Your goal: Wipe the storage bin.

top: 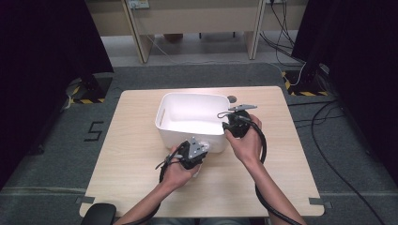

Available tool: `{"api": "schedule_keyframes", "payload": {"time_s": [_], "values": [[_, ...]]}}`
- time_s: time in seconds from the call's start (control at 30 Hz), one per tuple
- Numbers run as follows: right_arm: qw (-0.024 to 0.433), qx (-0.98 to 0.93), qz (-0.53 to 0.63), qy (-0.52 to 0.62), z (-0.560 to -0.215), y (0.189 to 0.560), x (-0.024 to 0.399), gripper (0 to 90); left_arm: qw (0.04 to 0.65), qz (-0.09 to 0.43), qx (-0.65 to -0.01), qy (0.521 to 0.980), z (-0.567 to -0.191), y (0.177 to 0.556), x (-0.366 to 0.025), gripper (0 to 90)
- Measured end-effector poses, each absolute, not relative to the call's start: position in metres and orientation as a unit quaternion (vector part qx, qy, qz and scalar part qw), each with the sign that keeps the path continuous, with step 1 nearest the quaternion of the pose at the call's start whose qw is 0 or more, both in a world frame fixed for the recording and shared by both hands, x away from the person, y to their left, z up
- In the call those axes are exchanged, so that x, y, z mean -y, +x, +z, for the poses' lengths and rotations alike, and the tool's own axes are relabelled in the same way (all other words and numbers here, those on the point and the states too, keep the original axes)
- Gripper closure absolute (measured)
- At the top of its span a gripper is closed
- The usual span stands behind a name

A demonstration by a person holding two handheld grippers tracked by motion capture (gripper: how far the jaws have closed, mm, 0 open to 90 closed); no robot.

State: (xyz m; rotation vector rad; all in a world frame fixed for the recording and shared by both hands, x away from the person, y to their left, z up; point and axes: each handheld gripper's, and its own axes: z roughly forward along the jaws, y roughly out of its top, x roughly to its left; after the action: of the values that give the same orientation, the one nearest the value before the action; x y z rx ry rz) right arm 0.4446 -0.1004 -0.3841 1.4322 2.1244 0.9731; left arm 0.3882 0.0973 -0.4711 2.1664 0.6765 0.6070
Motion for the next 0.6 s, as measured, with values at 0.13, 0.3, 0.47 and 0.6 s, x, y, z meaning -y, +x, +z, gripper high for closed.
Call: {"api": "schedule_keyframes", "payload": {"time_s": [0.13, 0.3, 0.47, 0.6], "values": [[0.199, -0.760, 0.348, 0.512, -0.384, 0.445, 0.100, 69.3, 0.380, 0.237, -0.265, 0.854, -0.477, 0.389, -0.096, 75.8], [0.198, -0.760, 0.348, 0.512, -0.384, 0.444, 0.100, 69.3, 0.365, 0.238, -0.263, 0.861, -0.486, 0.390, -0.095, 75.8], [0.198, -0.760, 0.349, 0.512, -0.384, 0.445, 0.101, 69.2, 0.355, 0.236, -0.263, 0.866, -0.492, 0.391, -0.096, 75.7], [0.198, -0.760, 0.349, 0.512, -0.384, 0.445, 0.101, 69.2, 0.353, 0.235, -0.263, 0.867, -0.493, 0.392, -0.096, 75.7]]}}
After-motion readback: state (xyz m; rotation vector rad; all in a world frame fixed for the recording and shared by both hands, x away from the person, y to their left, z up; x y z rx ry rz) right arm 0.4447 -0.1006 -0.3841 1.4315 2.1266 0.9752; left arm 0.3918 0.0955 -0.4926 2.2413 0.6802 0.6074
